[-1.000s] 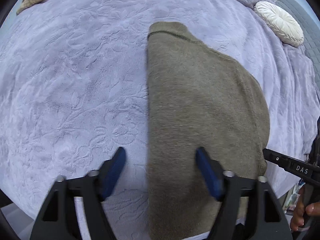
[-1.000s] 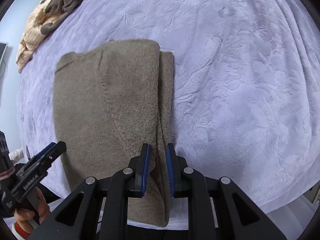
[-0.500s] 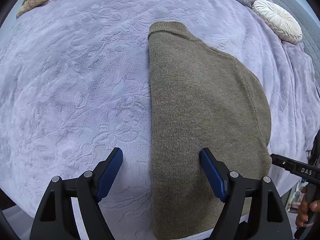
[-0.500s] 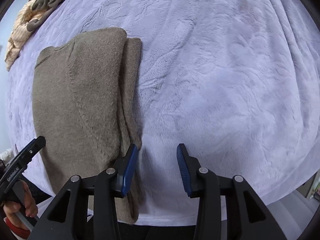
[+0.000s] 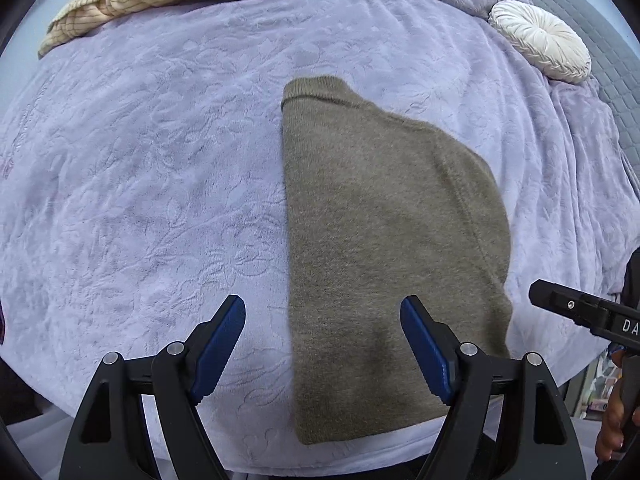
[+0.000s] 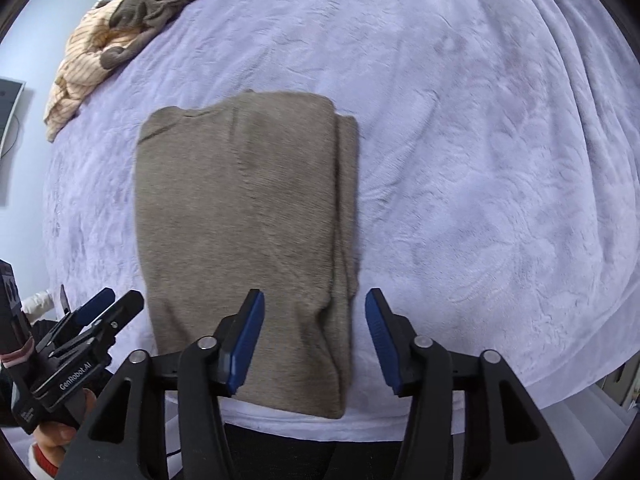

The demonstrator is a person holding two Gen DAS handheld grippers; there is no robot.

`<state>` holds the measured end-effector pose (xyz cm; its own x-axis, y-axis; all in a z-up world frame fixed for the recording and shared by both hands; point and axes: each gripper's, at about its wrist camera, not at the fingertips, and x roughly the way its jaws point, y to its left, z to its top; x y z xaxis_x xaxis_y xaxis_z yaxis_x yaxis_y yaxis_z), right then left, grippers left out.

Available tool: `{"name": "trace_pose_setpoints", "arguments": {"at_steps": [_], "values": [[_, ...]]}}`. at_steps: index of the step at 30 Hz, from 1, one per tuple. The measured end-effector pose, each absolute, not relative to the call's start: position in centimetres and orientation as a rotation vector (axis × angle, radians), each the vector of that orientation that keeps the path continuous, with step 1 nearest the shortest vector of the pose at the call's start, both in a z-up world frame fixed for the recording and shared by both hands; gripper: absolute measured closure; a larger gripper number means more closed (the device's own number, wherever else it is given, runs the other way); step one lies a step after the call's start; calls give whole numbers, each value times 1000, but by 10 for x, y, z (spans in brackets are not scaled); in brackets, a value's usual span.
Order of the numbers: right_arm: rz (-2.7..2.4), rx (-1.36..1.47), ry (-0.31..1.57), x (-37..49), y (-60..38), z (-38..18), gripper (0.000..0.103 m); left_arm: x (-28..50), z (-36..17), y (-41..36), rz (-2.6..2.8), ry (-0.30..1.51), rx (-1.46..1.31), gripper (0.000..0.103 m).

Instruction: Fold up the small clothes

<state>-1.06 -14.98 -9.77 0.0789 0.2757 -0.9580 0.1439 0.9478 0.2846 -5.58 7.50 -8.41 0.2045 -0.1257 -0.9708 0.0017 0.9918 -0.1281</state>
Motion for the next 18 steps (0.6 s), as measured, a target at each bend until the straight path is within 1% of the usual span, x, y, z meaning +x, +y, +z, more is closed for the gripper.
{"name": "trace_pose_setpoints", "arguments": {"at_steps": [1,2,4,7,9,10,11,18], "values": [[108,336,1491,-10,-147,-94,35,-55,-81,74,-84,1356,-107,0],[112,328,1484,-9,-144,-90,30,-55,-77,72,-77,1343,-104,0],[115,309,1473,-7,-136,-83,24,-55,-71,70,-79,1334,-93,0],[109,263,1468,-4,-129,-79,23,-54,-68,67,-66,1334,-73,0],[97,239,1463,-4,-127,-77,20,-56,-67,66,-54,1336,-62,0],[90,232,1456,-5,-127,-76,17,-55,-67,66,-46,1337,-56,0],[81,227,1439,-5,-127,-75,11,-56,-67,65,-44,1340,-53,0],[20,193,1430,-6,-128,-73,11,-59,-64,60,-15,1337,-6,0]]}}
